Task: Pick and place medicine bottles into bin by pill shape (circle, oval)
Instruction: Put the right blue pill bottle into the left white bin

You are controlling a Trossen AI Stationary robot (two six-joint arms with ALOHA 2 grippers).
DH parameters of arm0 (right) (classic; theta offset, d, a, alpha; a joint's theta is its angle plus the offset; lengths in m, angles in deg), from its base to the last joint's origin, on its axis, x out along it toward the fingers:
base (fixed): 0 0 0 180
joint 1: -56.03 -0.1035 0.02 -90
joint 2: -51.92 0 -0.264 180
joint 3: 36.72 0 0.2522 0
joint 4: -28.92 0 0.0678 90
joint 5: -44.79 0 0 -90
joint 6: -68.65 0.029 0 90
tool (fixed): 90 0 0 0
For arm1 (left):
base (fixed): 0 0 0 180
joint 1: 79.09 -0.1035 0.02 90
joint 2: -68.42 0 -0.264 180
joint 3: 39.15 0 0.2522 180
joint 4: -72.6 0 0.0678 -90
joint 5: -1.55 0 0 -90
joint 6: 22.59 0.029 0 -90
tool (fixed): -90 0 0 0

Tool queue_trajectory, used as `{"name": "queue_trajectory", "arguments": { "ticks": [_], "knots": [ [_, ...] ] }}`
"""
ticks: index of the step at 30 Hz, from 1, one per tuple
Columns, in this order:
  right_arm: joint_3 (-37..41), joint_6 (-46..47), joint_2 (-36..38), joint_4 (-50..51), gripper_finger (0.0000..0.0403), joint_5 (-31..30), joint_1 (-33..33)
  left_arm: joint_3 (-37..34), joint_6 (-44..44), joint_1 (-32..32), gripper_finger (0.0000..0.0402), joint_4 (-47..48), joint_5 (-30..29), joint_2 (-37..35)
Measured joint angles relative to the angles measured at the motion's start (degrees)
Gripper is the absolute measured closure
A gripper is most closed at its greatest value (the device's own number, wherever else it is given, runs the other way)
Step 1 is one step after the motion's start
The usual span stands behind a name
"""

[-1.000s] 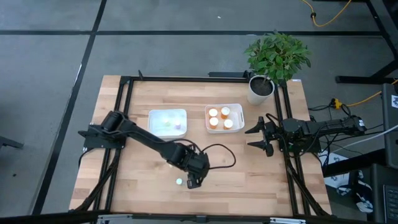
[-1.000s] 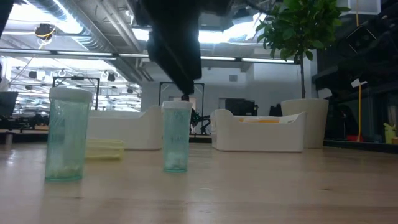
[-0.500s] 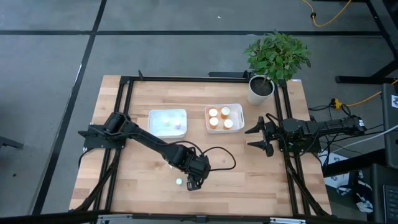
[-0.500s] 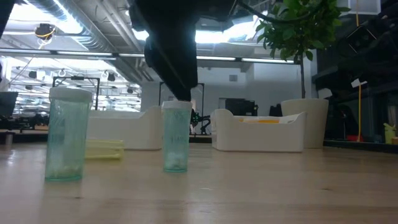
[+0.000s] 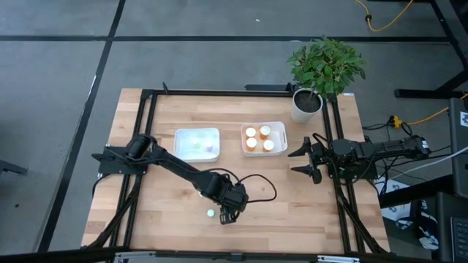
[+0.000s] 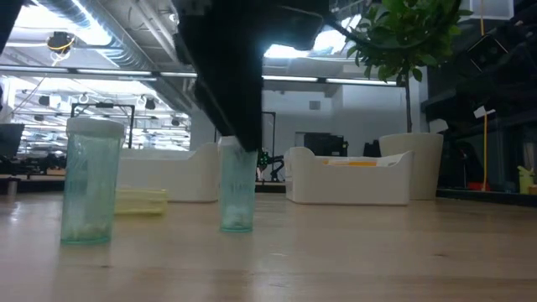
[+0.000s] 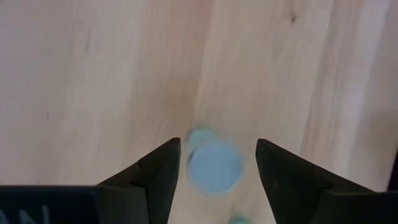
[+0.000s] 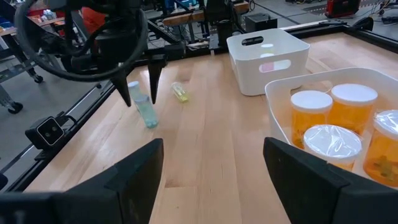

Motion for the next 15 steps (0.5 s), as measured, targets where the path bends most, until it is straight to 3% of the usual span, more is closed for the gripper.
{"name": "queue_trajectory", "arguments": {
  "ticks": [10,15],
  "knots": [
    [0.0,0.0,0.0,0.0,0.0124,0.0,0.0,0.0,-1.5,0.1,0.0199,-0.2,-0.6,0.4],
    [0.0,0.0,0.0,0.0,0.0124,0.0,0.0,0.0,-1.9,0.1,0.0225,-0.2,-0.7,0.4]
  ]
}}
